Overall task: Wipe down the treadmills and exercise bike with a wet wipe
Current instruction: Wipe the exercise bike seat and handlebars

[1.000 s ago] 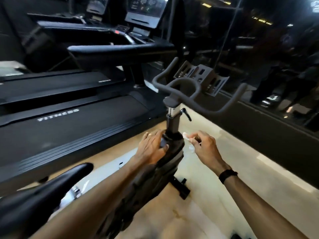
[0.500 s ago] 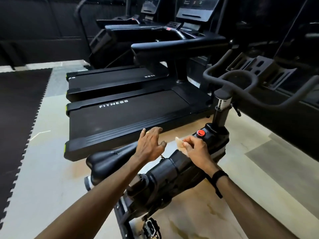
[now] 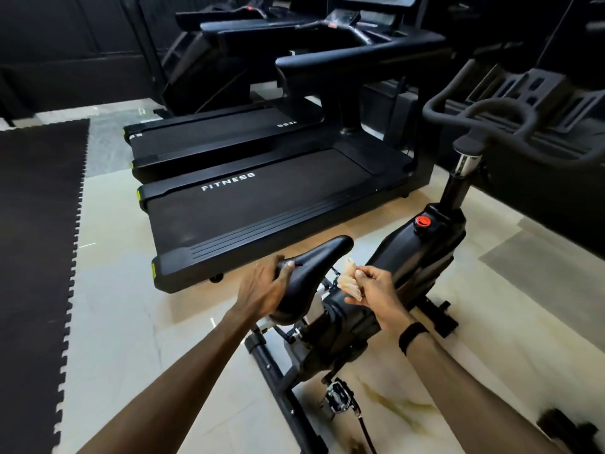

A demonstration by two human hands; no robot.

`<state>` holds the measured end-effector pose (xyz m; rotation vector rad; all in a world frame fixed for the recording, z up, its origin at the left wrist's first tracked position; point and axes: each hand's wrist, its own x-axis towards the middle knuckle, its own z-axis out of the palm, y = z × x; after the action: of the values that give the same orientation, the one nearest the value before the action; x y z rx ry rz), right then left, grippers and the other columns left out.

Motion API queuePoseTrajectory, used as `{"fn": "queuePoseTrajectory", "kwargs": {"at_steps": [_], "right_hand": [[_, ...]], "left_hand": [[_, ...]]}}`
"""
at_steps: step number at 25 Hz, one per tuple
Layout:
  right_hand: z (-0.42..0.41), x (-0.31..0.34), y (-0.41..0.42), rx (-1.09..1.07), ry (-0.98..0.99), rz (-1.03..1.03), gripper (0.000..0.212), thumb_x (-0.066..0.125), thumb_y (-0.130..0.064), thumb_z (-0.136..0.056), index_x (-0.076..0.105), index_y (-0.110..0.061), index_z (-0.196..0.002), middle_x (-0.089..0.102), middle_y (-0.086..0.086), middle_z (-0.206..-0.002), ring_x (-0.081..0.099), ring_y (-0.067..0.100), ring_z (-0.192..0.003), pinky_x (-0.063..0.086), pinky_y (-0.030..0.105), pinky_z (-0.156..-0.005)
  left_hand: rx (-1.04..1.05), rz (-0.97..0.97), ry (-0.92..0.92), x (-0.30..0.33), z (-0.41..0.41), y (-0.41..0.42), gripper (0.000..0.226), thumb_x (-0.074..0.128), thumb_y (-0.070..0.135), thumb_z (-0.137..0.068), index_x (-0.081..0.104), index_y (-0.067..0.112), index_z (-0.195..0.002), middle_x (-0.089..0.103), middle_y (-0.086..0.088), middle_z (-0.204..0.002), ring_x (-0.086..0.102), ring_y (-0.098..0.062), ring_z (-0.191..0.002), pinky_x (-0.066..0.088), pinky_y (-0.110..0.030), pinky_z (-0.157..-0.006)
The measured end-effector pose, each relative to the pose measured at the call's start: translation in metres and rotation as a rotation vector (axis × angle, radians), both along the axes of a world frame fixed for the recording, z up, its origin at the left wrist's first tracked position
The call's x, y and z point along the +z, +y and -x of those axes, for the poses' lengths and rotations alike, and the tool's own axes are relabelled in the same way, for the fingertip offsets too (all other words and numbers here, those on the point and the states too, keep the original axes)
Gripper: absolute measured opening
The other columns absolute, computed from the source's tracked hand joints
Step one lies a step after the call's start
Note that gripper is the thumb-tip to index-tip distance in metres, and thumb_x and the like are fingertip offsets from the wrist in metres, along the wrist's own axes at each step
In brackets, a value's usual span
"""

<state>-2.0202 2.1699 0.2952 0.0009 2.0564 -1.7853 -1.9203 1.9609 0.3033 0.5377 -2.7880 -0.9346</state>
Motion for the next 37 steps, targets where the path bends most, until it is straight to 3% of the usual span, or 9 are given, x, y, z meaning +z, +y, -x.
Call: {"fn": "queuePoseTrajectory", "kwargs": {"at_steps": [4, 8, 10, 13, 18, 23, 27, 31, 37], "right_hand": [[0.027, 0.014, -0.020, -0.014, 0.160, -0.101, 0.010, 0.059, -0.005, -0.099, 0.068, -0.009, -0.099, 0.070, 0.008, -0.096, 0.068, 0.018, -0.082, 0.061, 0.032, -0.067], [0.070, 0.028, -0.050, -0.022, 0.439, -0.407, 0.008, 0.067, -0.007, -0.092, 0.074, -0.012, -0.093, 0.073, 0.005, -0.092, 0.068, 0.021, -0.086, 0.056, 0.033, -0.074], [0.085, 0.027, -0.058, -0.012, 0.577, -0.565, 0.009, 0.065, -0.008, -0.093, 0.073, -0.011, -0.093, 0.068, 0.004, -0.091, 0.062, 0.020, -0.084, 0.045, 0.026, -0.068], [0.103, 0.012, -0.067, 0.071, 0.694, -0.775, 0.015, 0.061, -0.002, -0.092, 0.073, -0.006, -0.100, 0.066, 0.012, -0.100, 0.061, 0.029, -0.096, 0.039, 0.025, -0.074], [0.123, -0.007, -0.080, 0.056, 0.616, -0.800, 0.013, 0.066, -0.001, -0.089, 0.077, -0.005, -0.096, 0.072, 0.017, -0.100, 0.066, 0.031, -0.098, 0.048, 0.028, -0.082], [0.141, -0.011, -0.089, -0.107, 0.324, -0.776, 0.017, 0.076, -0.020, -0.087, 0.077, -0.003, -0.089, 0.074, 0.021, -0.098, 0.068, 0.032, -0.099, 0.047, 0.031, -0.077], [0.140, -0.016, -0.092, -0.221, 0.198, -0.769, 0.038, 0.080, -0.028, -0.085, 0.062, -0.014, -0.054, 0.060, 0.012, -0.068, 0.056, 0.030, -0.079, 0.037, 0.030, -0.071], [0.113, -0.013, -0.101, -0.292, 0.309, -0.934, 0.015, 0.062, 0.003, -0.085, 0.075, -0.001, -0.081, 0.070, 0.020, -0.085, 0.064, 0.037, -0.092, 0.041, 0.032, -0.073], [0.057, -0.008, -0.118, -0.288, 0.663, -1.070, 0.028, 0.052, 0.020, -0.079, 0.070, 0.006, -0.096, 0.042, 0.006, -0.083, 0.055, 0.036, -0.083, 0.035, 0.029, -0.069]], "left_hand": [[-0.072, 0.051, -0.002, -0.005, 0.005, -0.019, 0.082, 0.012, 0.067, -0.091, 0.056, 0.015, -0.137, 0.064, -0.013, -0.133, 0.056, -0.028, -0.121, 0.038, -0.037, -0.099], [-0.080, 0.101, -0.005, 0.002, 0.027, -0.032, 0.077, 0.016, 0.062, -0.093, 0.059, 0.014, -0.135, 0.065, -0.011, -0.131, 0.058, -0.027, -0.121, 0.041, -0.036, -0.098], [-0.110, 0.091, 0.057, 0.001, 0.036, -0.040, 0.073, 0.016, 0.064, -0.095, 0.069, 0.016, -0.111, 0.072, -0.010, -0.106, 0.065, -0.025, -0.097, 0.046, -0.038, -0.082], [-0.073, 0.063, 0.159, -0.016, 0.049, -0.051, 0.068, 0.017, 0.061, -0.097, 0.058, 0.010, -0.076, 0.059, -0.006, -0.066, 0.054, -0.020, -0.062, 0.040, -0.039, -0.060], [-0.061, 0.041, 0.274, -0.047, 0.074, -0.056, 0.057, 0.024, 0.050, -0.102, 0.053, 0.010, -0.074, 0.056, -0.004, -0.065, 0.052, -0.023, -0.061, 0.040, -0.042, -0.059], [-0.099, -0.049, 0.322, -0.053, 0.074, -0.065, 0.062, 0.020, 0.046, -0.104, 0.058, 0.005, -0.077, 0.059, -0.009, -0.071, 0.052, -0.028, -0.065, 0.041, -0.045, -0.065], [-0.094, -0.192, 0.275, -0.058, 0.074, -0.067, 0.070, 0.015, 0.053, -0.102, 0.060, 0.005, -0.079, 0.061, -0.010, -0.074, 0.055, -0.029, -0.070, 0.041, -0.045, -0.071], [-0.148, -0.342, 0.278, -0.055, 0.076, -0.073, 0.065, 0.019, 0.050, -0.101, 0.061, 0.005, -0.080, 0.062, -0.010, -0.075, 0.057, -0.027, -0.071, 0.043, -0.044, -0.074], [-0.176, -0.411, 0.263, -0.051, 0.075, -0.075, 0.062, 0.017, 0.050, -0.100, 0.063, 0.009, -0.087, 0.065, -0.006, -0.080, 0.058, -0.026, -0.073, 0.045, -0.046, -0.078]]}}
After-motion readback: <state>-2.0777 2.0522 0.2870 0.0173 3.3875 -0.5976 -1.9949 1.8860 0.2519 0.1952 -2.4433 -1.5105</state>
